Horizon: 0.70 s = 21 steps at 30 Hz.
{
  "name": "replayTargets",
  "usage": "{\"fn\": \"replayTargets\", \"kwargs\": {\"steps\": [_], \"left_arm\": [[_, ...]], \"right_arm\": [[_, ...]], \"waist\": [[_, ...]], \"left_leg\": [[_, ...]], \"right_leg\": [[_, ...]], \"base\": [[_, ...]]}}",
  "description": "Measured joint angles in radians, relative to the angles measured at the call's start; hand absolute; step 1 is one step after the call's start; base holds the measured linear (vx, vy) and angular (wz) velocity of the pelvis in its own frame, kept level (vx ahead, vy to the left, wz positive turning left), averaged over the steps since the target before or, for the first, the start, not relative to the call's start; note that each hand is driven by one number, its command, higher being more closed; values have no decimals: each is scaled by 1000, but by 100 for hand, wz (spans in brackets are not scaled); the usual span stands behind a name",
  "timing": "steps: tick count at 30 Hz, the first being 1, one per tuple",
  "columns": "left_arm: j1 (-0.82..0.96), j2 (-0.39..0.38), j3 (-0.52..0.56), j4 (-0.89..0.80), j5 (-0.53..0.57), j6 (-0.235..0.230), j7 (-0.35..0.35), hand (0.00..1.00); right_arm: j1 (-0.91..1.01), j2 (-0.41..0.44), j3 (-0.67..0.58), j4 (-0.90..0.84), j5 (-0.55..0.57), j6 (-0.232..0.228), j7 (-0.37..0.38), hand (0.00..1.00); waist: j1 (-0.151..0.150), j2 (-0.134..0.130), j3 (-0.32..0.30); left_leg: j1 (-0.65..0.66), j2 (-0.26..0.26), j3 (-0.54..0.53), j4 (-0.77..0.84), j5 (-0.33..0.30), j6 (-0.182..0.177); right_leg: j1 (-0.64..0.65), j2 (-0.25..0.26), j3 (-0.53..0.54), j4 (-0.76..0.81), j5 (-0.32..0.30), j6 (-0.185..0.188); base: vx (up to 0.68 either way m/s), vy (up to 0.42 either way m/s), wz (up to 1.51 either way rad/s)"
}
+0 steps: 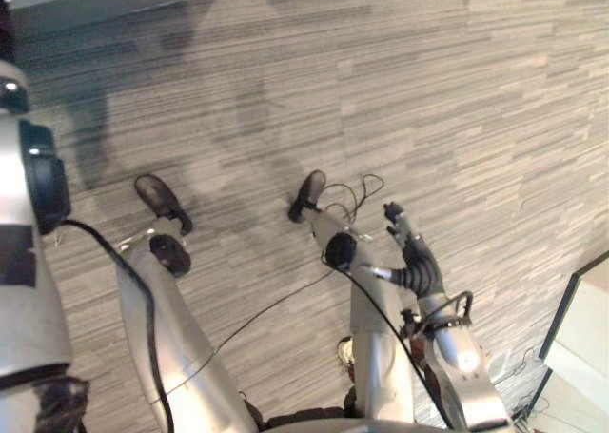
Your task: Pick up the laundry basket with both hands and put the clothes into the washing machine.
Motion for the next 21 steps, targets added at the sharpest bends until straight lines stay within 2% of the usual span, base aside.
{"fn": "replayTargets", "kwargs": {"steps": [6, 9, 12, 15, 18, 19, 21], "left_arm": [[0, 73, 0, -2, 7, 5, -3, 0], [44, 103, 17, -69, -22, -3, 44, 0], [182, 102, 106, -164, -66, -33, 79, 0], [411, 62, 239, -269, -79, -46, 129, 0], [820, -39, 426, -532, -71, -55, 188, 0], [889, -56, 454, -572, -68, -56, 200, 0], [1115, -142, 603, -690, -81, -66, 206, 0]], "right_arm": [[60, -49, 4, -51, 22, -14, 40, 0], [85, -53, 32, -49, 22, -26, 49, 0], [86, -53, 62, -37, 18, -33, 48, 0], [89, -53, 77, -17, 8, -41, 37, 0], [133, -42, 78, -13, -11, -48, 15, 0], [134, -42, 81, -5, -15, -47, 13, 0], [134, -41, 75, 13, -23, -43, 9, 0]], "waist": [[1, 0, 0], [7, 0, 0], [19, 3, -1], [28, 13, 1], [41, 49, -1], [45, 51, 0], [53, 56, -2]], "left_leg": [[-9, 17, -7, 2, 1, -3], [-20, 16, -16, 2, 1, -3], [-15, 10, -17, -1, 4, -5], [32, -5, -4, -15, 7, -9], [103, -22, 10, -54, 14, -21], [118, -23, 11, -60, 15, -25], [176, -41, 18, -105, 27, -48]], "right_leg": [[0, 19, -6, -10, 2, -3], [-1, 20, -14, -17, 3, -4], [6, 14, -18, -11, 3, -4], [34, -4, -15, -1, 0, -3], [90, -17, -16, -11, -13, -4], [100, -18, -16, -10, -17, -5], [136, -24, -15, -16, -37, -11]], "base": [[32, -19, -9], [0, 0, 0], [37, 4, 9], [34, 10, 21], [23, 3, 26], [26, -13, 25], [24, -27, 24]]}}
